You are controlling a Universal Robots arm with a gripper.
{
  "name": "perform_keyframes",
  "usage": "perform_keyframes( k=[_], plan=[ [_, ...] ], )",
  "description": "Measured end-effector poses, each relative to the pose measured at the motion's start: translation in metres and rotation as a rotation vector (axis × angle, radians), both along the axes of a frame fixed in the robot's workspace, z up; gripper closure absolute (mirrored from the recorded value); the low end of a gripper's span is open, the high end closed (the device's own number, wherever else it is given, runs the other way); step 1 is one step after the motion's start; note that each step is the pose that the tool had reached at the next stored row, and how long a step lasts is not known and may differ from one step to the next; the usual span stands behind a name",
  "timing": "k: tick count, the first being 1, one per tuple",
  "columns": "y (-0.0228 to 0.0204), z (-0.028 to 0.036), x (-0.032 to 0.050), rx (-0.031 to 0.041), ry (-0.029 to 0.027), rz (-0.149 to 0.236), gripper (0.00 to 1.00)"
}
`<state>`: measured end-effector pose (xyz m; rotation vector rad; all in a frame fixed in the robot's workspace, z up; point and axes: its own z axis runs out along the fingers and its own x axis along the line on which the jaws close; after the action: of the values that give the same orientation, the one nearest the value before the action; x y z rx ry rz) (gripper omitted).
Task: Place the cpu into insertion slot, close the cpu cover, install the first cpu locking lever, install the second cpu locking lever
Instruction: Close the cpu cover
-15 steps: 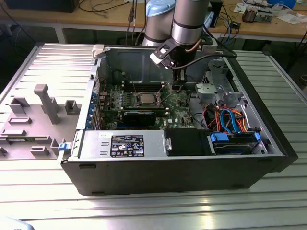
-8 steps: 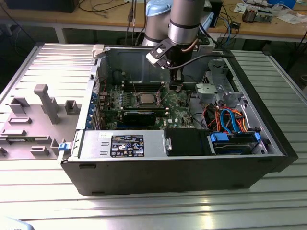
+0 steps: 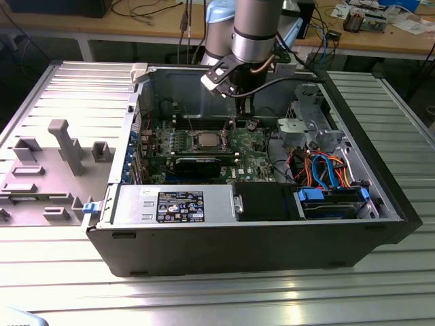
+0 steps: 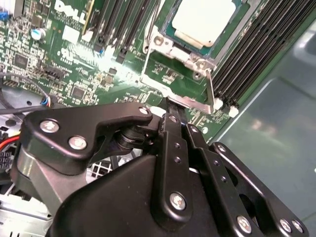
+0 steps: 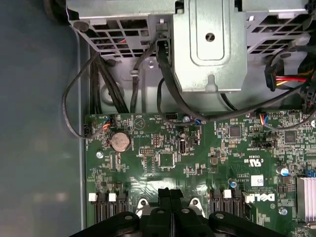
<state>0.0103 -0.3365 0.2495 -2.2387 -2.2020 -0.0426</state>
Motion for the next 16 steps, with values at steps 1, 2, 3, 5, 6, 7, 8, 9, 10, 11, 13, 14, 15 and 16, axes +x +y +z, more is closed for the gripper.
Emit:
perform_keyframes(
  k=[1, 2, 3, 5, 6, 7, 8, 9, 10, 11, 13, 14, 15, 16],
  plan=[
    [0.0000, 0.0000, -0.0014, 0.0000, 0.0000, 0.000, 0.89],
    [0.0000, 0.0000, -0.0032, 0.0000, 0.0000, 0.000, 0.89],
    [0.0000, 0.0000, -0.0044, 0.0000, 0.0000, 0.000, 0.89],
    [0.0000, 0.0000, -0.0082, 0.0000, 0.0000, 0.000, 0.89],
    [0.0000, 0.0000, -0.0112, 0.0000, 0.0000, 0.000, 0.89],
    [0.0000, 0.0000, -0.0133, 0.0000, 0.0000, 0.000, 0.89],
    [0.0000, 0.0000, -0.0148, 0.0000, 0.0001, 0.000, 0.89],
    [0.0001, -0.0001, -0.0167, 0.0001, 0.0000, 0.000, 0.89],
    [0.0000, -0.0001, -0.0184, 0.0001, 0.0000, 0.000, 0.89],
    [0.0000, -0.0001, -0.0200, 0.0001, 0.0000, 0.000, 0.89],
    [0.0000, -0.0001, -0.0228, 0.0002, -0.0001, 0.000, 0.89],
    [0.0000, -0.0001, -0.0239, 0.0001, 0.0000, 0.000, 0.89],
    [0.0000, -0.0001, -0.0252, 0.0000, -0.0001, 0.000, 0.89],
    [0.0000, -0.0001, -0.0262, 0.0001, 0.0000, 0.000, 0.89]
  ],
)
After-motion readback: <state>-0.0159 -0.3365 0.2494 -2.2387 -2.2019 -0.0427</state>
